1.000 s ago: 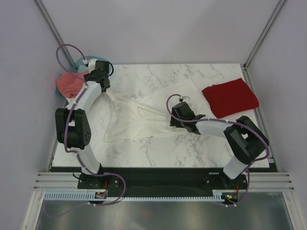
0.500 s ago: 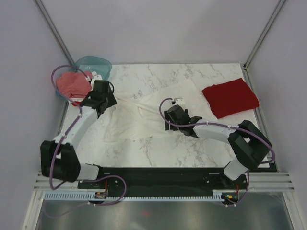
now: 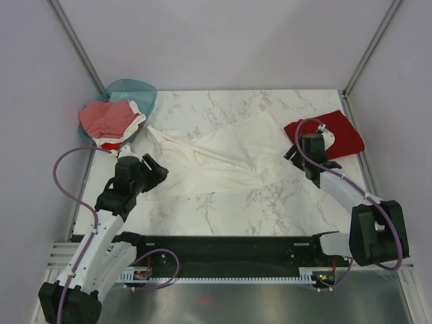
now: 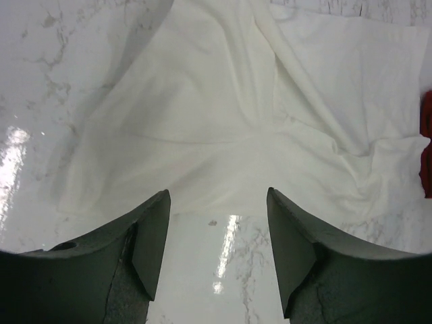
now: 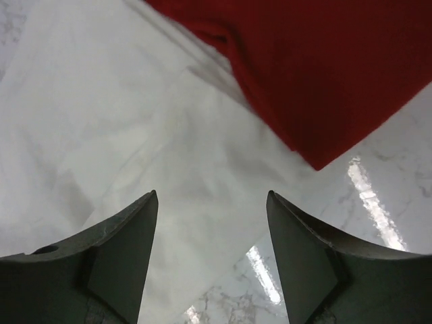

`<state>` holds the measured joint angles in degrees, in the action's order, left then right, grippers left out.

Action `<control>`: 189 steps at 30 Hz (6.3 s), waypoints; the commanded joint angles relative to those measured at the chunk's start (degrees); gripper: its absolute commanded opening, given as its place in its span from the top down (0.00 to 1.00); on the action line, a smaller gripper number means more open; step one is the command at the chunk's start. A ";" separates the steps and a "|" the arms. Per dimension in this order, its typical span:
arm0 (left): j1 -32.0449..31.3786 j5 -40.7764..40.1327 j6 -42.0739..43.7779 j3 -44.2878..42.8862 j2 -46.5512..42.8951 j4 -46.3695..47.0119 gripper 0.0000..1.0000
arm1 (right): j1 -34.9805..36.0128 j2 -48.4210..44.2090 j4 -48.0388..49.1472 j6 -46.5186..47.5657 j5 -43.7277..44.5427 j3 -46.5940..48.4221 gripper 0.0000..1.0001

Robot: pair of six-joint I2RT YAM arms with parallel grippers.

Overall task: Fold and stack the t-shirts
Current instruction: Fold the tshirt

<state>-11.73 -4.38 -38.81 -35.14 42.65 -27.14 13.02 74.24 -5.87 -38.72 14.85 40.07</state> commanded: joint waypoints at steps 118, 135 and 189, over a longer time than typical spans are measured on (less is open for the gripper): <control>7.24 -13.64 -25.27 -56.70 9.56 -25.95 0.98 | -11.70 -22.02 -24.10 -1.80 -3.78 40.95 1.00; 7.24 -11.44 -25.00 -65.94 12.44 -31.58 0.98 | -11.70 -27.58 -30.08 -4.69 -3.33 47.22 1.00; 13.48 4.21 -16.04 1.18 6.31 5.95 0.98 | -16.27 -17.01 -2.03 -8.21 -18.11 -10.89 1.00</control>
<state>1.32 -1.10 -58.28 -38.65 53.49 -24.77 -2.50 61.91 -7.60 -48.34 -6.87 31.88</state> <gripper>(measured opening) 0.026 0.079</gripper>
